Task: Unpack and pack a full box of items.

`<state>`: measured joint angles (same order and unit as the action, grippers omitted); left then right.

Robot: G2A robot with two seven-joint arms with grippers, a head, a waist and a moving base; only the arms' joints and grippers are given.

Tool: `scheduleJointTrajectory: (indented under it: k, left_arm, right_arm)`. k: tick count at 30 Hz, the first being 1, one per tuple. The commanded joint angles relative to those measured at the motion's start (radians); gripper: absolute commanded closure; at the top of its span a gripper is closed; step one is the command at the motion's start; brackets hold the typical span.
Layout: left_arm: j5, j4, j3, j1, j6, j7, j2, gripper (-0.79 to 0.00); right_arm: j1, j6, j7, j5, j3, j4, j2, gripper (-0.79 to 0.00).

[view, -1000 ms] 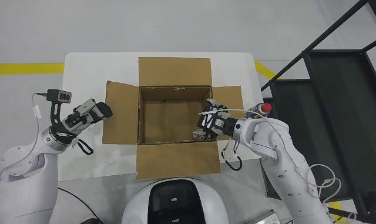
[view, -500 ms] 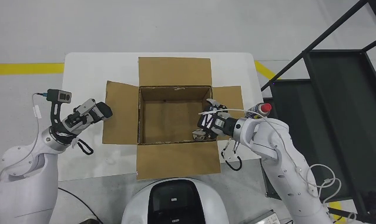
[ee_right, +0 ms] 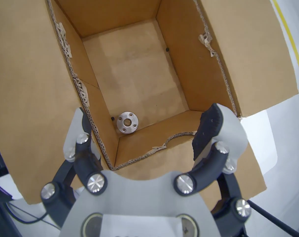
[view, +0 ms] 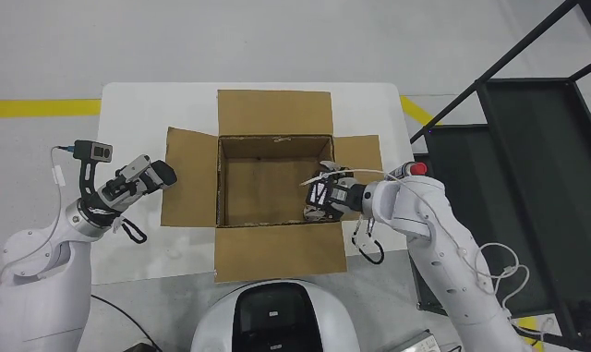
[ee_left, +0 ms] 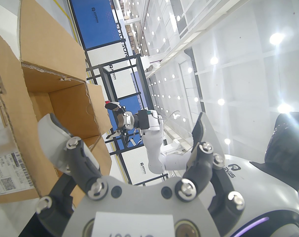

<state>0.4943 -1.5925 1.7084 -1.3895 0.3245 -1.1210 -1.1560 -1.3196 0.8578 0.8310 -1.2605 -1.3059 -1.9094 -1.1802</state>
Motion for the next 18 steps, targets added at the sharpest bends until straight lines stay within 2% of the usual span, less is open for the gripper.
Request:
scheduleJointTrajectory:
  k: [1, 11, 18]
  left_arm:
    - [0.0, 0.0, 0.0, 0.0, 0.0, 0.0, 0.0, -0.785]
    - [0.0, 0.0, 0.0, 0.0, 0.0, 0.0, 0.0, -0.785]
    - [0.0, 0.0, 0.0, 0.0, 0.0, 0.0, 0.0, -0.785]
  right_arm:
    - [0.055, 0.024, 0.025, -0.007, 0.041, 0.027, -0.001, -0.785]
    - [0.27, 0.071, 0.06, -0.01, 0.241, 0.273, -0.014, -0.785]
    - [0.369, 0.095, 0.036, -0.114, 0.351, 0.376, 0.005, -0.785]
